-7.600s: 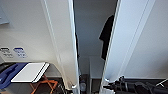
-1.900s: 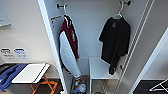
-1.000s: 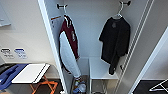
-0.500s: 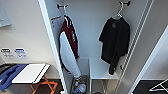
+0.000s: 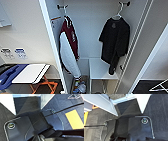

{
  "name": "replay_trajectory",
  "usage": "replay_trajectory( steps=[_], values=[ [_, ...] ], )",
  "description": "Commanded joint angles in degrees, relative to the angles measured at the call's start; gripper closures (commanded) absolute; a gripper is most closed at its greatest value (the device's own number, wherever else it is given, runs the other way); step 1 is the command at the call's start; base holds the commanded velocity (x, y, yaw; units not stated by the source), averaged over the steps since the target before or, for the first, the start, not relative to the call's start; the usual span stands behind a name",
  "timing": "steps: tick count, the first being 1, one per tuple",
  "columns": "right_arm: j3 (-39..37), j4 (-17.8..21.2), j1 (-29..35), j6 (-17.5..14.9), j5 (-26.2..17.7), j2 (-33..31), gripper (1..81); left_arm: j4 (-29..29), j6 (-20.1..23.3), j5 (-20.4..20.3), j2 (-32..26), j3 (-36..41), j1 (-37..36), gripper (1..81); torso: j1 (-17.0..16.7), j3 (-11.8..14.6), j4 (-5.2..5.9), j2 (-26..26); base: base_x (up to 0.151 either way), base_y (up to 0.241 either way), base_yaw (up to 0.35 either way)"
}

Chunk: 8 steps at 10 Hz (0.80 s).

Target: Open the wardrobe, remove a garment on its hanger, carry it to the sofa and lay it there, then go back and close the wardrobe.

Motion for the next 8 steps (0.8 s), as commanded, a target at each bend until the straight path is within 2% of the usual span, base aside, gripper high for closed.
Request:
replay_trajectory(
  steps=[1, 5, 8],
  values=[
    [-5.3, 0.1, 0.6, 1.2, -3.7, 3.1, 1.0, -1.0, 0.0, 1.9, 4.8, -6.2, -0.9, 1.0, 0.0, 0.0, 0.00, 0.0, 0.000, 0.000, 0.000],
    [-14.6, -0.8, -1.0, 1.1, -3.9, 9.2, 1.0, -0.8, 0.1, 0.6, 7.3, -13.9, -1.8, 1.0, 0.0, 0.0, 0.00, 0.0, 0.000, 0.000, 0.000],
    [-16.2, -0.9, -1.0, 1.1, -3.9, 10.0, 1.0, -0.3, 0.6, -0.9, 7.6, -17.9, -3.7, 1.0, -0.1, 0.0, 0.00, 0.0, 0.000, 0.000, 0.000]
  ],
)
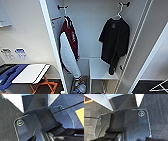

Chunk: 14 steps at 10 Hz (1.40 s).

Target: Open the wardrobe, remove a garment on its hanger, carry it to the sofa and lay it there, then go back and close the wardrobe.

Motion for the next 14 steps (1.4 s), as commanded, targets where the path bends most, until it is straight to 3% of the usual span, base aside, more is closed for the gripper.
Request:
replay_trajectory(
  steps=[1, 3, 4, 5, 8, 14],
  values=[
    [-0.4, -0.6, 2.0, 0.2, -2.6, -0.7, 1.0, 1.0, 1.4, -1.8, -0.2, -1.9, -3.9, 1.0, 0.0, 0.0, 0.00, 0.0, 0.000, 0.000, 0.000],
    [-0.9, -0.6, 2.3, 0.2, -2.7, -0.6, 1.0, 5.0, 7.7, -13.6, 0.2, -2.4, -2.9, 1.0, 0.0, 0.0, 0.00, 0.0, 0.000, 0.000, 0.000],
    [-0.8, -0.7, 2.6, 0.2, -3.7, -0.6, 1.0, 5.2, 14.0, -15.3, 1.2, -3.4, -3.3, 1.0, 0.0, 0.0, 0.00, 0.0, 0.000, 0.000, 0.000],
    [-0.8, -0.7, 2.9, 0.2, -4.5, -0.6, 1.0, 4.9, 19.5, -15.3, 3.5, -6.5, -4.0, 1.0, 0.0, 0.0, 0.00, 0.0, 0.000, 0.000, 0.000],
    [-0.9, -0.7, 3.4, 0.1, -4.7, -0.2, 1.0, 5.0, 28.8, -15.8, 13.4, -24.4, -6.2, 1.0, 0.0, 0.0, 0.00, 0.0, 0.000, 0.000, 0.000],
    [-0.8, -1.0, 4.0, -0.1, -5.6, -0.1, 1.0, 4.9, 39.9, -15.9, 18.9, -38.3, -13.1, 1.0, 0.0, 0.0, 0.00, 0.0, 0.000, 0.000, 0.000]
  ],
)
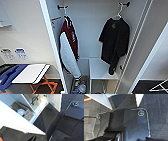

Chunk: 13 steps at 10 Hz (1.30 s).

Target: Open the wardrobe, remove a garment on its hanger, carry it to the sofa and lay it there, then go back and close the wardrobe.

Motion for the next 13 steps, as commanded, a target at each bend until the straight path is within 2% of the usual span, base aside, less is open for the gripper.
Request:
replay_trajectory(
  steps=[1, 4, 6, 8, 9, 10, 11, 13],
  values=[
    [0.1, -0.6, 2.7, -0.1, -2.7, -0.5, 1.0, 0.5, 7.0, 0.5, 1.9, -6.3, -8.0, 1.0, 0.0, 0.0, 0.00, 0.0, 0.000, 0.000, 0.000],
    [0.1, -0.6, 2.7, -0.3, -2.8, -0.2, 1.0, 0.6, 7.9, 0.5, 1.9, -6.4, -11.1, 1.0, 0.0, 0.0, 0.00, 0.0, 0.000, 0.000, 0.000],
    [0.1, -0.6, 2.9, -0.4, -3.5, 0.0, 1.0, 0.2, 8.9, -0.6, 1.9, -6.1, -10.7, 1.0, 0.0, 0.0, 0.00, 0.0, 0.000, 0.000, 0.000],
    [0.0, -0.6, 3.3, -0.6, -3.6, 0.2, 1.0, -3.4, 7.8, 0.2, 1.9, -2.2, -9.2, 1.0, 0.0, 0.0, 0.00, 0.0, 0.000, 0.000, 0.000],
    [0.1, -0.6, 3.5, -0.7, -4.1, 0.3, 1.0, -5.8, 5.5, 3.0, 1.9, -0.9, -8.4, 1.0, 0.0, 0.0, 0.00, 0.0, 0.000, 0.000, 0.000],
    [-0.1, -0.6, 3.7, -0.7, -4.3, 0.6, 1.0, -6.9, -0.7, 6.8, 1.9, 2.6, -7.4, 1.0, 0.0, 0.0, 0.00, 0.0, 0.000, 0.000, 0.000],
    [0.0, -0.6, 3.7, -0.7, -4.3, 0.7, 1.0, -7.6, -10.4, 7.6, 1.9, 8.6, -6.7, 1.0, 0.0, 0.0, 0.00, 0.0, 0.000, 0.000, 0.000],
    [0.0, -0.6, 3.8, -0.7, -4.7, 0.9, 1.0, -7.9, -33.6, 10.5, -7.4, 27.1, -6.6, 1.0, 0.0, 0.0, 0.00, 0.0, 0.000, 0.000, 0.000]
  ],
)
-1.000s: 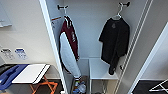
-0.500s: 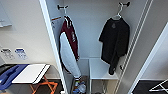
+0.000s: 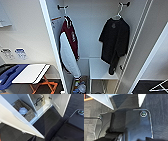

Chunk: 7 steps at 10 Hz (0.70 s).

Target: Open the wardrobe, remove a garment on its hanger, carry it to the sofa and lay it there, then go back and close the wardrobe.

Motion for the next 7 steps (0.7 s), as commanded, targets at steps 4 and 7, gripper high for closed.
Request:
replay_trajectory(
  steps=[4, 7],
  values=[
    [0.0, -0.6, 2.7, -0.3, -3.0, 0.9, 1.0, -2.1, -48.3, 3.5, -15.7, 36.7, -5.4, 1.0, 0.0, 0.0, 0.00, 0.0, 0.000, 0.000, 0.000],
    [0.1, -0.6, 2.7, -0.3, -3.0, 1.1, 1.0, -1.9, -64.7, -1.1, -15.5, 37.4, -7.1, 1.0, 0.0, 0.0, 0.00, 0.0, 0.000, 0.000, 0.000]
  ],
)
